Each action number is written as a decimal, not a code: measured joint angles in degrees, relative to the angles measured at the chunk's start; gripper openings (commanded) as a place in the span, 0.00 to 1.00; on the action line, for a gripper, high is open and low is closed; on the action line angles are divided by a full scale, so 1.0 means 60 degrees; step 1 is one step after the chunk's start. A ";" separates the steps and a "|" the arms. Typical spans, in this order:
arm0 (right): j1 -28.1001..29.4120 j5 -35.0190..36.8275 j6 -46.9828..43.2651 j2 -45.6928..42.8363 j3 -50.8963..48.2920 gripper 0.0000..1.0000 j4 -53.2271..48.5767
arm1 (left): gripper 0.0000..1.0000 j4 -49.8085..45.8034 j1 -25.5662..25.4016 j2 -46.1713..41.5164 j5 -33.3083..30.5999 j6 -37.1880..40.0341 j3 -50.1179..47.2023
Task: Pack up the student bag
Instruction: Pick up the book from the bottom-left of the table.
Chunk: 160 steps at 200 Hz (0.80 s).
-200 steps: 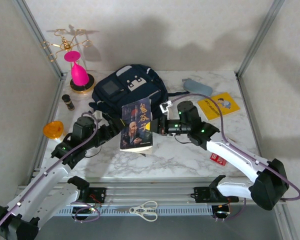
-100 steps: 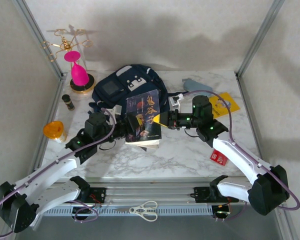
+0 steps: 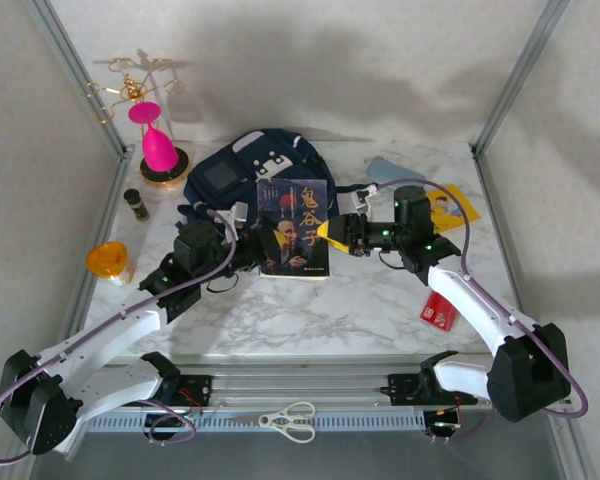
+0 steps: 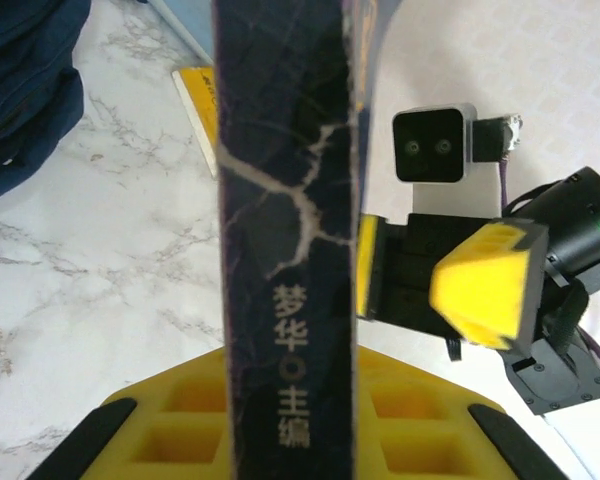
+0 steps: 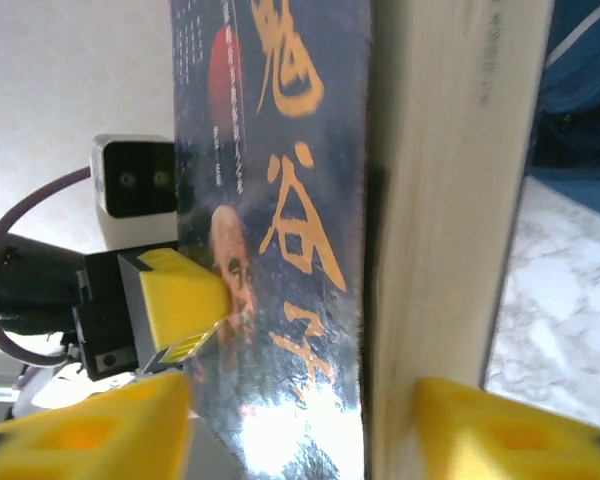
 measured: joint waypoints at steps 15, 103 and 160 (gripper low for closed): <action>-0.0215 -0.0007 0.0040 -0.0018 -0.0106 0.99 0.0146 | 0.00 0.0295 -0.0098 0.0131 0.0073 -0.0193 0.0000; -0.0226 -0.1198 0.2044 0.0138 -0.0954 0.72 0.3289 | 0.00 0.1351 -0.0397 0.1137 -0.0087 -0.0364 0.0535; -0.0248 -0.0867 0.1548 -0.0047 -0.0867 0.23 0.2659 | 0.00 0.0601 -0.0397 0.1271 -0.0288 0.0412 0.0947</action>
